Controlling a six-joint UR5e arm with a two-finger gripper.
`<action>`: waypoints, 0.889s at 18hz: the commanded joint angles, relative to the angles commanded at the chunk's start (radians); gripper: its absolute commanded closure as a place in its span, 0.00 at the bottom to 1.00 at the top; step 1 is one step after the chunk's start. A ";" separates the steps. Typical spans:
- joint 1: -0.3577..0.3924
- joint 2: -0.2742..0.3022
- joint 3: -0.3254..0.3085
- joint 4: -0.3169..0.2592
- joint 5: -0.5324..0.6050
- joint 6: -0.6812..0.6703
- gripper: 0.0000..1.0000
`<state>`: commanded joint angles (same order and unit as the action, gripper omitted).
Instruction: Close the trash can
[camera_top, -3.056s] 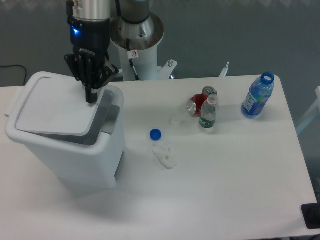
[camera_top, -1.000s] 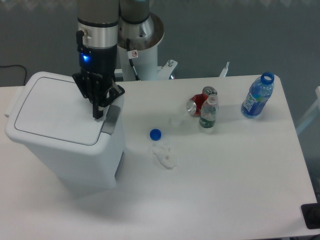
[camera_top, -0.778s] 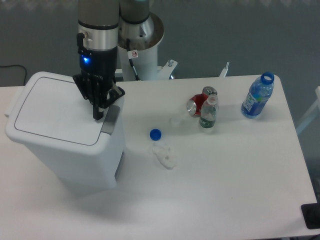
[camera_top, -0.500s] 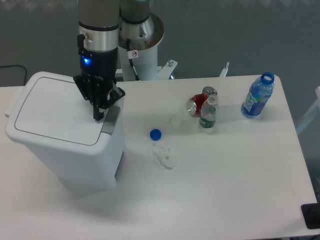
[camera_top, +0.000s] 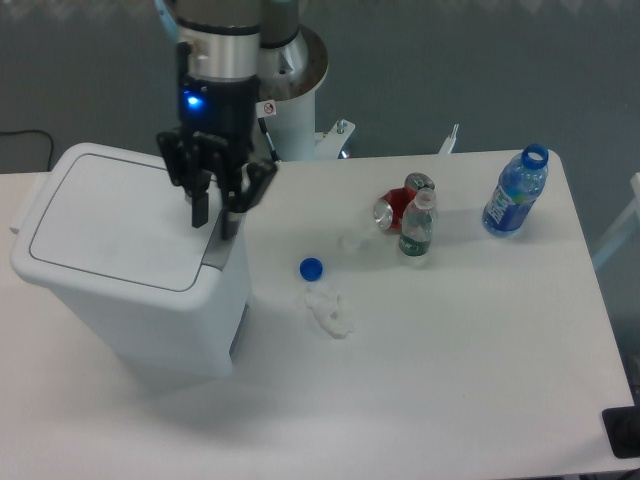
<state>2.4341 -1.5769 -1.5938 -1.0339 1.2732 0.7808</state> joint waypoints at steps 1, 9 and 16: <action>0.032 -0.006 -0.012 0.005 0.000 0.015 0.00; 0.175 -0.227 0.007 0.005 0.207 0.378 0.00; 0.174 -0.466 0.124 -0.002 0.366 0.509 0.00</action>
<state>2.6078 -2.0430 -1.4697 -1.0354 1.6395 1.2900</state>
